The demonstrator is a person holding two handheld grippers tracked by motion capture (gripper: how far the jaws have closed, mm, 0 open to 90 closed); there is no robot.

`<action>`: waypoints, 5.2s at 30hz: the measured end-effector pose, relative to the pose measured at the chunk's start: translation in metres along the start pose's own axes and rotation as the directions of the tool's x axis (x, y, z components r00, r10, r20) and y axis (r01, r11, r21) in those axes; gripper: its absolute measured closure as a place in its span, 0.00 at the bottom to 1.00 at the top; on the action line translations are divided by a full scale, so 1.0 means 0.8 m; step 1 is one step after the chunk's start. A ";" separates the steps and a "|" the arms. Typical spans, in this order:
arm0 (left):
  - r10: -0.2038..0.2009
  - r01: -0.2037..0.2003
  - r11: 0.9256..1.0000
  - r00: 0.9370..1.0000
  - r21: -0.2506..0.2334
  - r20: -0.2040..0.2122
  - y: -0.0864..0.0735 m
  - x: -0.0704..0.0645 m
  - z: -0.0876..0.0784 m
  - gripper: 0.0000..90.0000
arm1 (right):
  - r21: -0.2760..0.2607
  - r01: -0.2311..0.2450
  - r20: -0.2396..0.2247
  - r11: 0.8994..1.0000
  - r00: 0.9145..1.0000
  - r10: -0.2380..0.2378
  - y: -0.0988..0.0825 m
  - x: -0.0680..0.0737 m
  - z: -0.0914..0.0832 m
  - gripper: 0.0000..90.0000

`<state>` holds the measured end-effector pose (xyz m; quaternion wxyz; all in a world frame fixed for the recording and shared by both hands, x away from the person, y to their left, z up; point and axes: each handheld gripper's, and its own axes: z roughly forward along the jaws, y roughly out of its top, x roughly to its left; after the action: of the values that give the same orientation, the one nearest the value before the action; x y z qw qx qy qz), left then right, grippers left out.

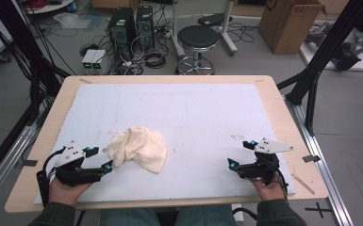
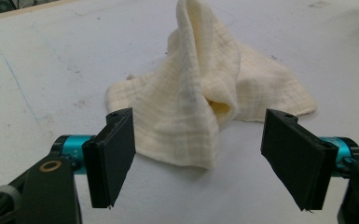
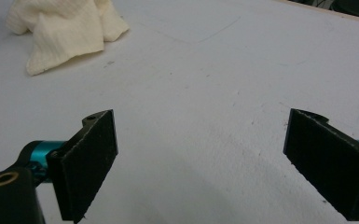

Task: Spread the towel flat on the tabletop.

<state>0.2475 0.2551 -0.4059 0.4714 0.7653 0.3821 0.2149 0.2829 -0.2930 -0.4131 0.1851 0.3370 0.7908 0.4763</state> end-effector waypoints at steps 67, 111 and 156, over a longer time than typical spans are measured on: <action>-0.010 0.009 0.971 1.000 0.237 0.004 0.044 -0.018 0.158 0.91 | -0.021 0.046 -0.036 0.999 0.998 -0.046 0.009 0.007 0.010 0.10; -0.021 0.019 1.000 0.976 0.015 0.216 0.150 -0.087 0.156 0.94 | -0.027 0.057 -0.043 0.998 0.997 -0.058 0.011 0.008 0.011 0.10; 0.047 -0.062 0.997 0.970 0.056 0.237 0.108 -0.047 0.148 0.45 | 0.036 0.130 -0.229 0.991 0.966 -0.118 0.050 0.035 0.081 0.29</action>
<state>0.3394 0.1365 -0.3828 0.4831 0.8100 0.3087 0.1234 0.3171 -0.2196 -0.4082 0.1146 0.2348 0.8380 0.4791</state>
